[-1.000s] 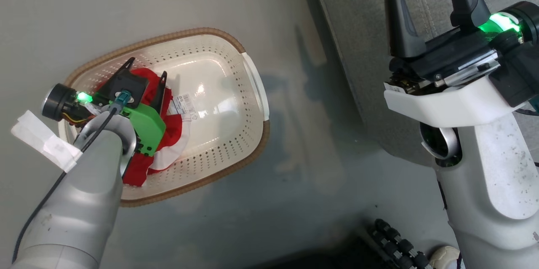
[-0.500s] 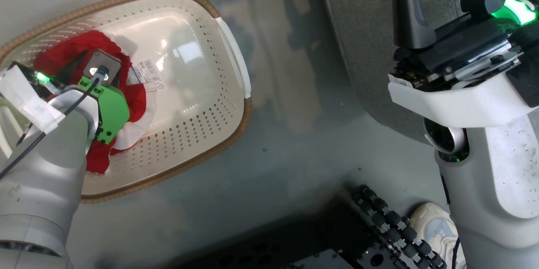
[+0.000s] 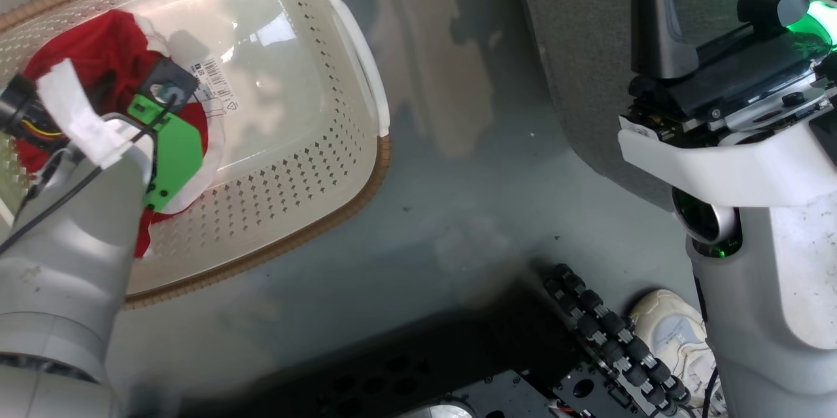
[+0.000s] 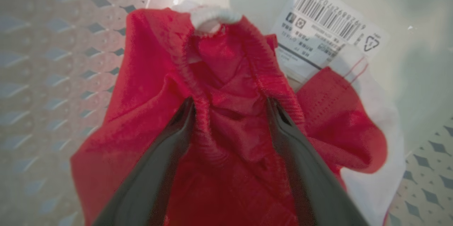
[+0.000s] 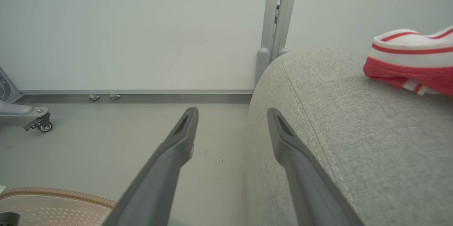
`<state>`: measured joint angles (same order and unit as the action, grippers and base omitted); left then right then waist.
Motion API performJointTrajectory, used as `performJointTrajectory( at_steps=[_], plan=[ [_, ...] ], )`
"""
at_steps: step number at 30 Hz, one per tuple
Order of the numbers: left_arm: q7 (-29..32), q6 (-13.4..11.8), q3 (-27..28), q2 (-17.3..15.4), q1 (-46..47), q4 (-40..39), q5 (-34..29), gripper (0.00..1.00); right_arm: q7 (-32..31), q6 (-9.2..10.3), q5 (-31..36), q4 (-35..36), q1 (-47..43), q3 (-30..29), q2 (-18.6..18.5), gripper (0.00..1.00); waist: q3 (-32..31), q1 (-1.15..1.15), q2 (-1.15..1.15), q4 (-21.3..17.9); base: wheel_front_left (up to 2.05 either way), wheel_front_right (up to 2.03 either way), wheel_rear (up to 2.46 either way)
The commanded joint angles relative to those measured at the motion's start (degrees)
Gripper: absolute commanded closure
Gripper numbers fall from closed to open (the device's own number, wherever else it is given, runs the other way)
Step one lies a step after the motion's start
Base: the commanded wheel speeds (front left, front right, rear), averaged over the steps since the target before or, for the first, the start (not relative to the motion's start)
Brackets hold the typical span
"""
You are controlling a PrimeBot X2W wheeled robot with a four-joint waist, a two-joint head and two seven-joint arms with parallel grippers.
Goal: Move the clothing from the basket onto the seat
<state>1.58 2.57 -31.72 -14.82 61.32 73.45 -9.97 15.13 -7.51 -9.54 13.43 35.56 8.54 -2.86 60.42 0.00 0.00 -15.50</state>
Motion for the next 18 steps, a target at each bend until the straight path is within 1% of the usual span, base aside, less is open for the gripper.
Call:
performJointTrajectory(
  at_steps=[1, 4, 5, 6, 7, 11, 18],
  plan=[
    [1.06, -0.67, -0.24, 0.85, 0.18, 0.21, 0.17, 0.0, 0.03, 0.04, 0.35, 0.27, -0.78, -0.29, -0.06, 0.0, 0.42, 0.0, 0.0, 0.42, 0.0, 0.0, 0.0],
    [3.18, -1.33, -0.92, 2.07, -0.86, 0.33, 0.05, 0.0, 0.03, 0.04, 0.55, 0.58, -1.11, -0.46, -0.07, 0.0, 0.7, 0.0, 0.0, 0.55, 0.0, 0.0, 0.0],
    [4.0, -1.6, -1.28, 2.32, -1.12, 0.36, -0.28, 0.2, 0.03, 0.04, 0.61, 0.67, -1.13, -0.49, -0.07, 0.0, 0.77, 0.0, 0.0, 0.55, 0.0, 0.0, 0.0],
    [4.63, -1.78, -1.38, 2.57, -1.34, 0.39, -0.18, 0.56, 0.03, 0.04, 0.64, 0.76, -1.18, -0.55, -0.07, 0.0, 0.83, 0.0, 0.0, 0.57, 0.0, 0.0, 0.0],
    [4.82, -2.06, -1.51, 2.74, -1.52, 0.41, -0.08, 1.0, 0.02, 0.04, 0.61, 0.85, -1.25, -0.61, -0.07, 0.0, 0.9, 0.0, 0.0, 0.6, 0.0, 0.0, 0.0],
    [5.09, -2.61, -2.11, 3.08, -1.58, 0.43, 0.11, 1.0, 0.03, 0.04, 0.86, 0.78, -1.04, -0.96, -0.07, 0.0, 1.09, 0.0, 0.0, 0.72, 0.0, 0.0, 0.0],
    [3.21, -3.27, -2.4, 4.22, -0.77, 0.39, 1.22, 1.0, 0.03, 0.04, 0.41, 0.49, 0.07, -0.69, -0.06, 0.0, 0.67, 0.0, 0.0, 0.92, 0.0, 0.0, 0.0]
  ],
)
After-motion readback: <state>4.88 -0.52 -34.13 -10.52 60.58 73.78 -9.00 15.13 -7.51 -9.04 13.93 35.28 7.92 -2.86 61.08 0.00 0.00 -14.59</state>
